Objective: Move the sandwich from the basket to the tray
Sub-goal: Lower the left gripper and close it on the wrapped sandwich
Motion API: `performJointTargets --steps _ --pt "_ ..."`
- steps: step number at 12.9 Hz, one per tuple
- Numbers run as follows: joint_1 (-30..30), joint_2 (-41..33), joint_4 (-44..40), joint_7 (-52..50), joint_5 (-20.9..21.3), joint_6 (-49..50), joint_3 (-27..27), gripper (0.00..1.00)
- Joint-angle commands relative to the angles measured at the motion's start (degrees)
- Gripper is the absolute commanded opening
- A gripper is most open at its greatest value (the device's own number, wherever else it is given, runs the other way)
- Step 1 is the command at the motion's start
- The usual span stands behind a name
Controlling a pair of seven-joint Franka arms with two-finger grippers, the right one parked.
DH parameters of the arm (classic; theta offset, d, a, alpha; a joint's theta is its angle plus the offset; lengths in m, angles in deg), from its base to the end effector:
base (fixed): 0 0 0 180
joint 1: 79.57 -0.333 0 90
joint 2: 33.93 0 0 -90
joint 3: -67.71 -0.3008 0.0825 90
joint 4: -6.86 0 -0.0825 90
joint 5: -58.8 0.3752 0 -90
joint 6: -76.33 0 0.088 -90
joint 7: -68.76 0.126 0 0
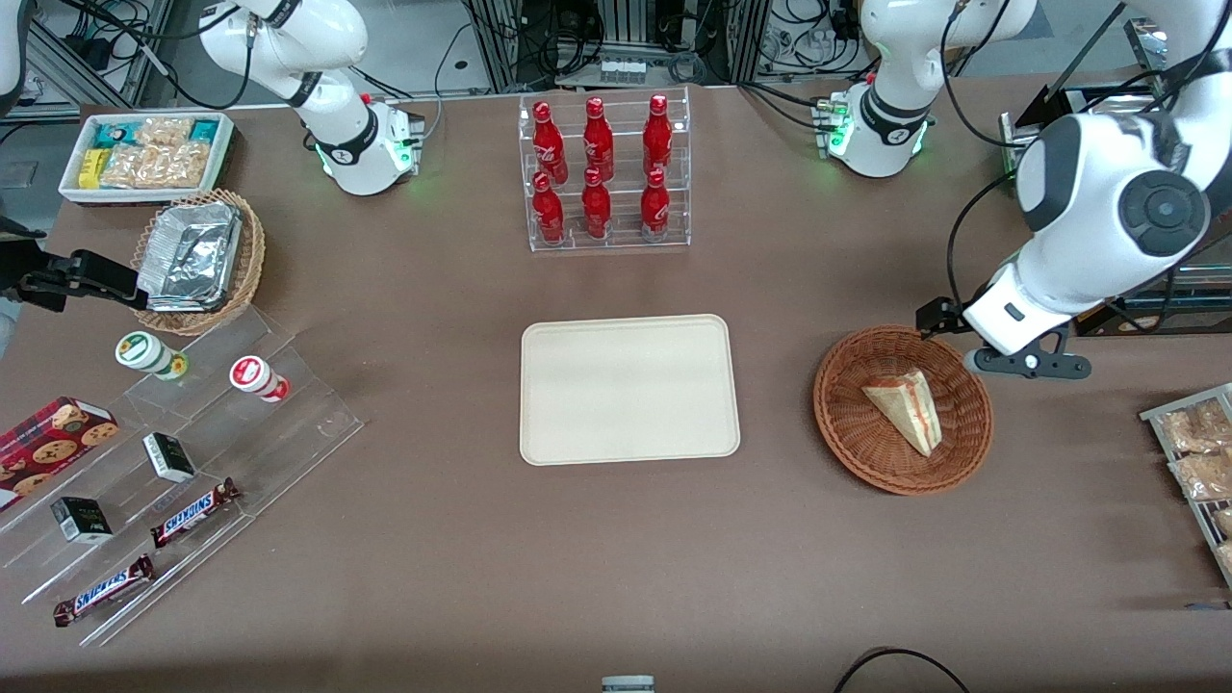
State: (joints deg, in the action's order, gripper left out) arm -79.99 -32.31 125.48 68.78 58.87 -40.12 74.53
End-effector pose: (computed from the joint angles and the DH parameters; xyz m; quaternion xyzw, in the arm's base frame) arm 0.5328 -0.0595 0.3822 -0.9979 0.0563 0.0330 0.0007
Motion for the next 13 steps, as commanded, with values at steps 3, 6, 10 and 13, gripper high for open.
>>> performJointTargets --steps 3,6,10,13 --pt "-2.90 0.47 8.99 -0.27 -1.04 -13.35 -0.05 1.00" --pt "-2.66 2.85 9.18 -12.80 -1.13 -18.18 -0.04 1.00" --pt "-1.60 5.84 8.65 -34.33 -1.04 -21.36 0.48 1.00" --pt "-0.73 7.51 8.56 -48.31 -0.95 -24.17 0.48 1.00"
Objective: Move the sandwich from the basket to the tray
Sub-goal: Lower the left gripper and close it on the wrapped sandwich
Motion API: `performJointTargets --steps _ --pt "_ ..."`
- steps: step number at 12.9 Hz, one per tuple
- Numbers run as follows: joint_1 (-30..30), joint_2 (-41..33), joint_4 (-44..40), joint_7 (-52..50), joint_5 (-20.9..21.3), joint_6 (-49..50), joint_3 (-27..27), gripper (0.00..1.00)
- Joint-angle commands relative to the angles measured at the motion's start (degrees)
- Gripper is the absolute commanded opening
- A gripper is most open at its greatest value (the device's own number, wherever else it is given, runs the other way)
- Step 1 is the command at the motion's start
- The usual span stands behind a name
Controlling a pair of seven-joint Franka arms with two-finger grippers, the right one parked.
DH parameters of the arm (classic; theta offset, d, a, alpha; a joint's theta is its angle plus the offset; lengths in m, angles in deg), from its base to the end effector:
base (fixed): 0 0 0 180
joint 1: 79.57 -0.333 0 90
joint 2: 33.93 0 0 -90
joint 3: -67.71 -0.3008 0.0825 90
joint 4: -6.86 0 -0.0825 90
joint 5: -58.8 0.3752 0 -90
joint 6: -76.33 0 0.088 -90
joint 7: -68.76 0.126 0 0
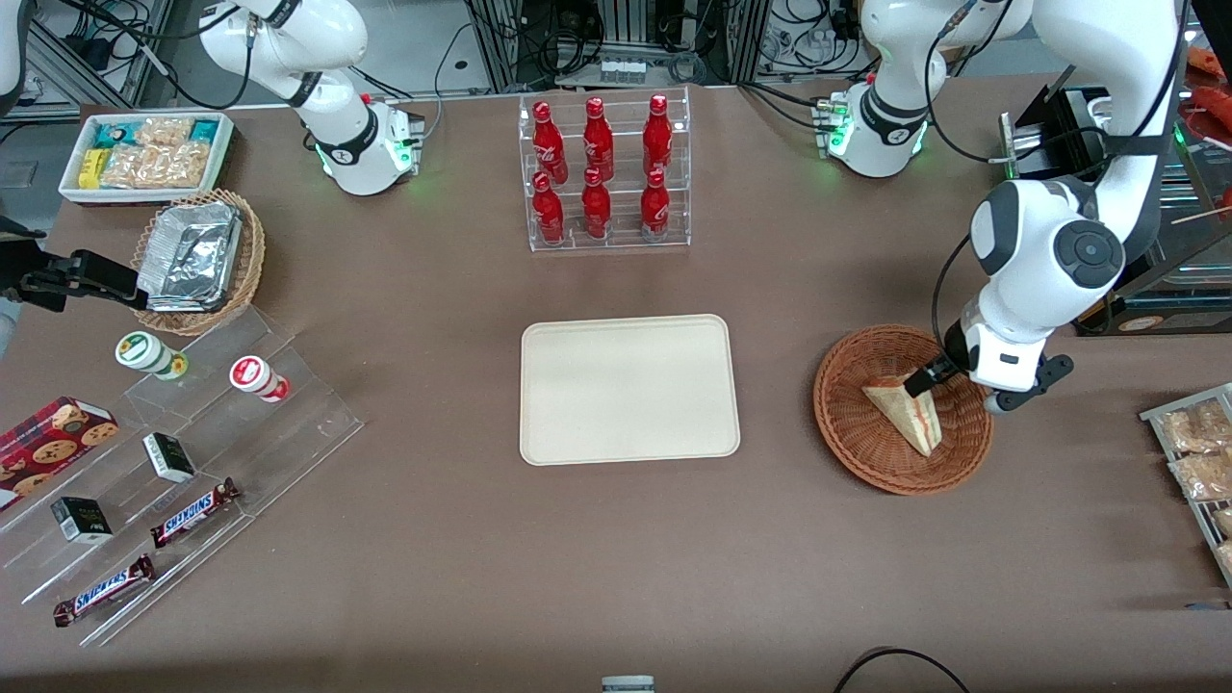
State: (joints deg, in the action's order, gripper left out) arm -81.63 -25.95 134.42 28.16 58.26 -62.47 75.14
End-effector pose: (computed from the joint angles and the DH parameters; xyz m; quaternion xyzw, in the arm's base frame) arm 0.5378 -0.0508 0.2893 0.9513 0.3066 0.0219 0.0225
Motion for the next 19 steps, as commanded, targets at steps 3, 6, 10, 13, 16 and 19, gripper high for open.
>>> performJointTargets --steps 3,6,10,13,16,19 --pt "1.19 2.82 -0.55 -12.31 -0.42 -3.23 -0.13 1.00" --pt "1.28 4.58 -0.55 -12.31 -0.16 -3.23 -0.13 1.00" --pt "1.28 6.96 -0.64 -12.22 0.28 -4.54 -0.04 1.00" --pt "1.28 8.45 -0.99 -12.22 0.28 -5.60 -0.04 0.97" --pt "1.28 8.46 -1.34 -11.53 0.28 -4.99 -0.04 0.00" --pt "1.19 7.93 -2.48 -10.91 0.28 -3.68 -0.04 0.00"
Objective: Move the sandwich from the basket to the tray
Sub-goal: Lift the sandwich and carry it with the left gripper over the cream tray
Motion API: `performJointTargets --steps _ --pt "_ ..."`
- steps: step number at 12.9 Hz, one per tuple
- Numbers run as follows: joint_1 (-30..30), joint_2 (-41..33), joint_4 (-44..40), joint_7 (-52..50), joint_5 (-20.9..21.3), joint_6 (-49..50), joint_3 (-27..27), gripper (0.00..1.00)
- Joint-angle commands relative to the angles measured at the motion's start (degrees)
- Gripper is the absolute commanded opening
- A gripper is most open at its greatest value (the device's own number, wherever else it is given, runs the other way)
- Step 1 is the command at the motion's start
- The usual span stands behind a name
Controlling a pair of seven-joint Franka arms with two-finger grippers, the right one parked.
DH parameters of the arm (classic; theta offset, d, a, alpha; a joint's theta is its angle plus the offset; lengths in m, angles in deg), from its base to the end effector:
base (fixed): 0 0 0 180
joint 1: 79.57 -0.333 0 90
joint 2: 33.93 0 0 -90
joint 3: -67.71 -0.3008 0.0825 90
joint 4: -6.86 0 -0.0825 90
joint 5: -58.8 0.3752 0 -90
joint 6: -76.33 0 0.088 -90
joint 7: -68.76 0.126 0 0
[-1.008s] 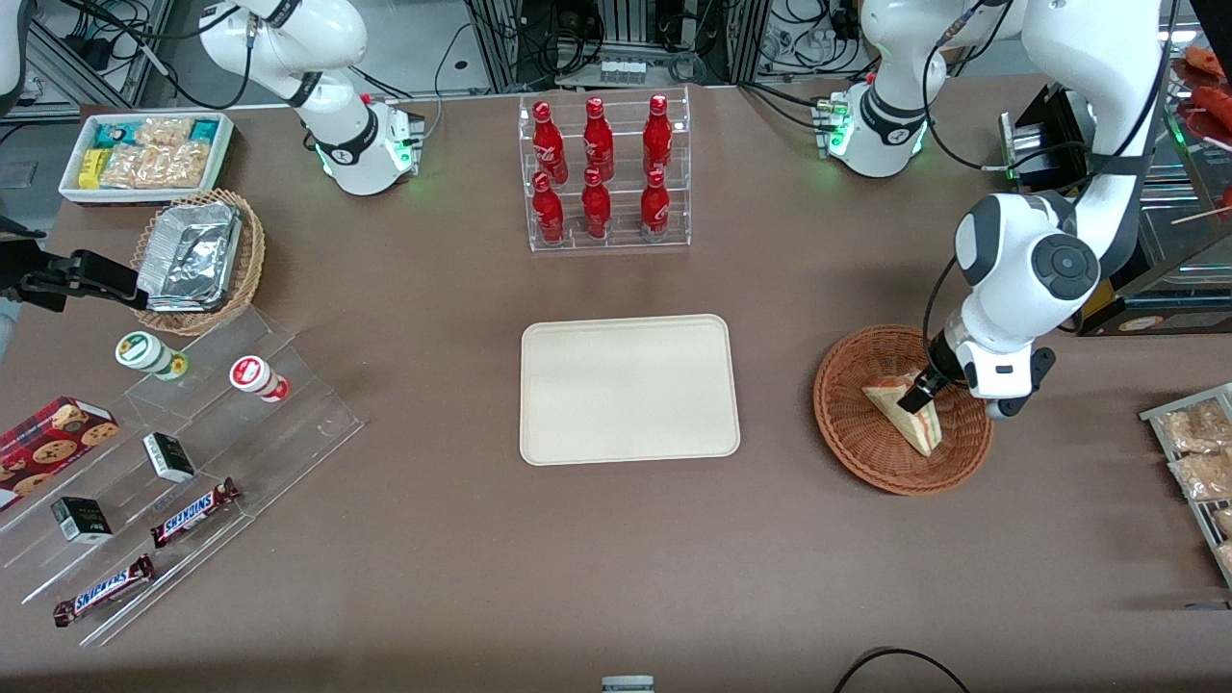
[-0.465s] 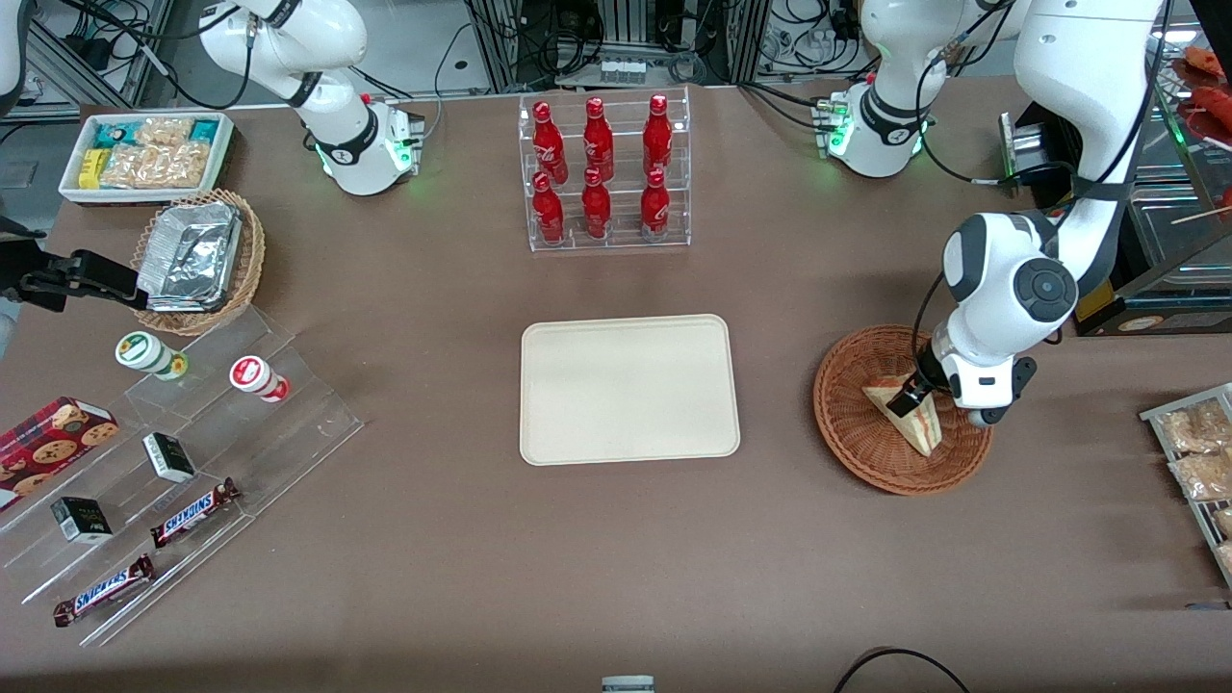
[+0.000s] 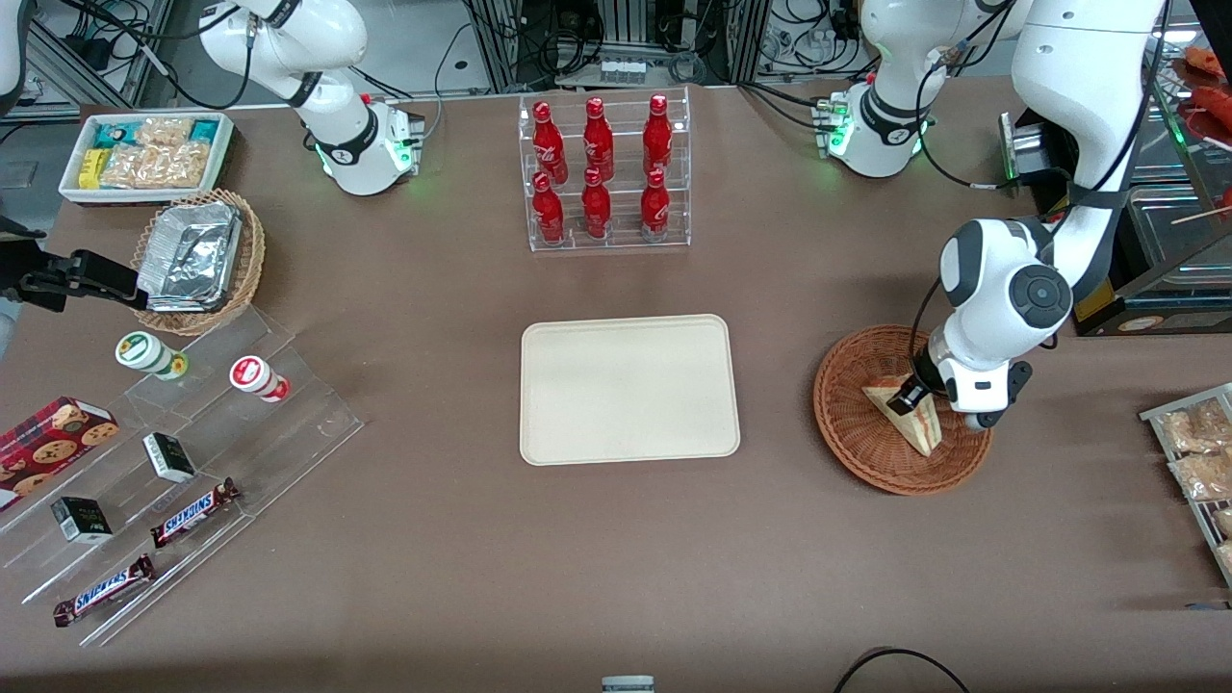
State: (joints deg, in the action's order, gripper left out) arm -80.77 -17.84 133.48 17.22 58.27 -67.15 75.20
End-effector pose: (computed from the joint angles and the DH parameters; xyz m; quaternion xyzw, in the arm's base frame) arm 0.5421 -0.0609 0.2271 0.9203 0.3905 -0.0032 0.0220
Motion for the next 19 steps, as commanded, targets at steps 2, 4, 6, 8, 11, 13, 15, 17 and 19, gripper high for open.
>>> performJointTargets --steps 2,4,6,8,11,13,15,17,19 --pt "0.41 -0.71 -5.04 1.26 0.35 7.38 -0.10 0.00" --pt "0.41 -1.33 -11.01 3.46 0.26 18.96 0.08 0.00" --pt "1.37 -1.24 -17.43 5.48 0.26 28.12 1.04 0.00" --pt "2.42 -0.81 -20.26 5.57 0.17 30.70 2.87 0.00" --pt "7.50 0.69 -21.76 5.58 0.17 30.10 4.30 0.00" --pt "11.29 3.58 -25.78 5.40 0.08 30.97 4.38 0.00" --pt "16.21 6.65 -29.48 4.27 -0.09 31.76 4.30 0.00" --pt "18.94 11.73 -34.04 1.98 -0.53 30.89 4.30 0.00" --pt "23.50 16.49 -40.11 -0.48 -0.44 31.06 4.30 0.00"
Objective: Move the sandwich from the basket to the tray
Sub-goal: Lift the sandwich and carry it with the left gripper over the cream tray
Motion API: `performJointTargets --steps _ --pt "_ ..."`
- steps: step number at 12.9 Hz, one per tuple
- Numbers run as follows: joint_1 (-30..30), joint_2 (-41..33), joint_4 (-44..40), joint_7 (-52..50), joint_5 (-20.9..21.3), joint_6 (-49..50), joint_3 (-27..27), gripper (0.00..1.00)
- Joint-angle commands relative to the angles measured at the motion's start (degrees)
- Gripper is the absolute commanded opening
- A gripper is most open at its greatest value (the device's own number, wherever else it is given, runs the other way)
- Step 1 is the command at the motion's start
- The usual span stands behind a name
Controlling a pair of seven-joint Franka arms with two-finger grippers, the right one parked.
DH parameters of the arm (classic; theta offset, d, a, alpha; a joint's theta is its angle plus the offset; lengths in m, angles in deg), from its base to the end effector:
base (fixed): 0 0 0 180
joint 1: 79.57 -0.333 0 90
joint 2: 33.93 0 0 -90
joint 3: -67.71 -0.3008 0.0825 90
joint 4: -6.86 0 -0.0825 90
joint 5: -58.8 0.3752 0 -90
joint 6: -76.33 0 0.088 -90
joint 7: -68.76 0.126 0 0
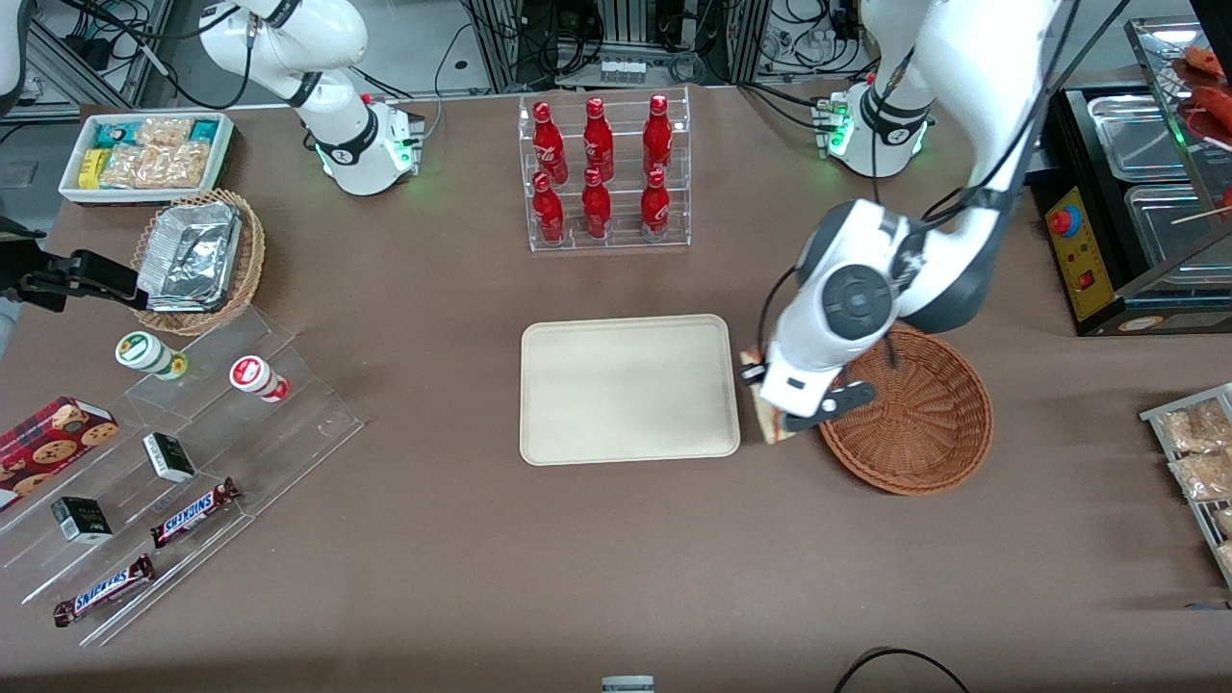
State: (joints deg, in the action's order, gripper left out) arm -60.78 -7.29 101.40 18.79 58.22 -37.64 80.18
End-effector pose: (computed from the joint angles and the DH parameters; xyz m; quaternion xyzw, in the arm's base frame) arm 0.5565 -0.3243 0.3115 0.9818 0.1726 -0.0786 0.0031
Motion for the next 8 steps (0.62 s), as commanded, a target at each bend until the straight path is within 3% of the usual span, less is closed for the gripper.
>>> performJointTargets --steps 1,8 --pt "4.93 6.83 -9.28 -2.24 -0.48 1.55 -0.69 0.00" --pt "13.02 11.67 -13.59 -7.76 -0.04 -2.74 -0.69 0.00"
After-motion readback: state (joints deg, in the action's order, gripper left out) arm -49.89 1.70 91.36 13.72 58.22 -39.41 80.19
